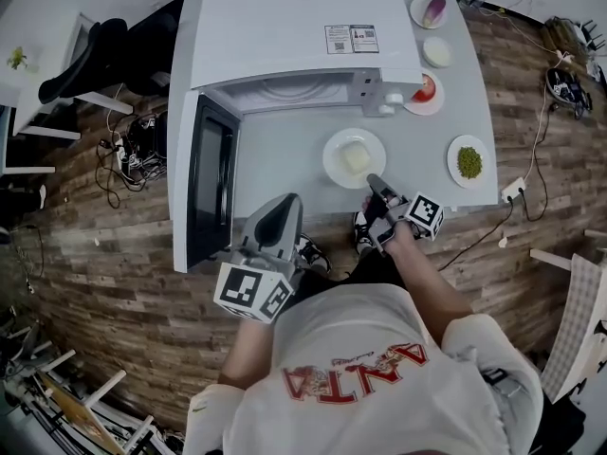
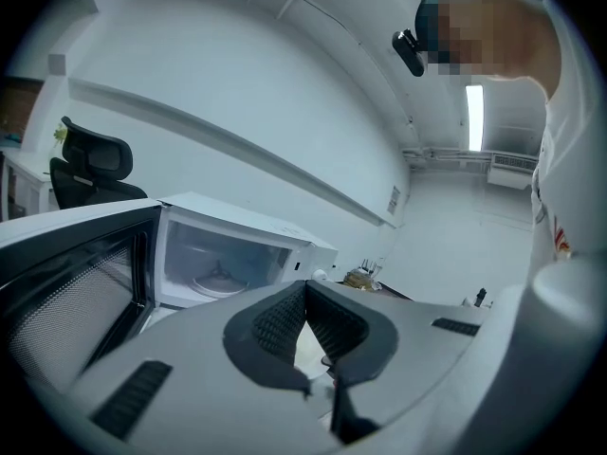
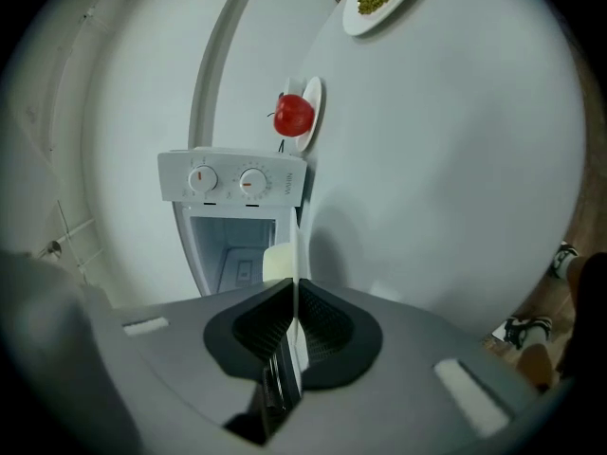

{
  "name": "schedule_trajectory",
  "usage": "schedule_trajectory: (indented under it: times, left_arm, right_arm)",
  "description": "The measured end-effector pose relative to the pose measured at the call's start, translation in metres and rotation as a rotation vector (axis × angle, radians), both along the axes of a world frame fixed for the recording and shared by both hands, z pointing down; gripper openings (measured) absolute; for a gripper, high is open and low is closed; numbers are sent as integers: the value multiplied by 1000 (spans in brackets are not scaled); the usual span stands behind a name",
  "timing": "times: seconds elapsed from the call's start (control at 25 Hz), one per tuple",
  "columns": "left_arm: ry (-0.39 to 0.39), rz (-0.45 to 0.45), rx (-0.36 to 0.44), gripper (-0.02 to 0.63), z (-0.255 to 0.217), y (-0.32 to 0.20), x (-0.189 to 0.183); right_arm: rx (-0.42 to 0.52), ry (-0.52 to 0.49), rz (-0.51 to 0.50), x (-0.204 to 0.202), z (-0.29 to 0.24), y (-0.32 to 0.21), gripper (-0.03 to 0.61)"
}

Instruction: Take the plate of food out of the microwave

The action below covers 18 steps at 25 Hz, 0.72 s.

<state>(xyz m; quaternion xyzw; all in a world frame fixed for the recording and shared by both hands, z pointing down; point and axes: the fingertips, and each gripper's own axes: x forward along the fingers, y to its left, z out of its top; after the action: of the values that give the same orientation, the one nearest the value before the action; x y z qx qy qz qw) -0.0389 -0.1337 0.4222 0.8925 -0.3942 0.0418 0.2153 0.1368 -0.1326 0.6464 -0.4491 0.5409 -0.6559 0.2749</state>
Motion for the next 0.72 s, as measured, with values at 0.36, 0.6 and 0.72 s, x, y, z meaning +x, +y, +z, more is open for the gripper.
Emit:
schedule_trajectory:
  times: [0.36, 0.6, 0.72]
  left_arm:
    - [-4, -14, -12, 9, 3, 1, 2]
    - [-9, -28, -27, 9, 7, 4, -3]
    - [-7, -31, -34, 9, 9, 5, -5]
  right_arm:
    - [-43, -1, 18, 12, 16, -1, 18]
    - [-82, 3, 26, 16, 27, -1, 18]
    - [-105, 35, 10, 15, 27, -1, 20]
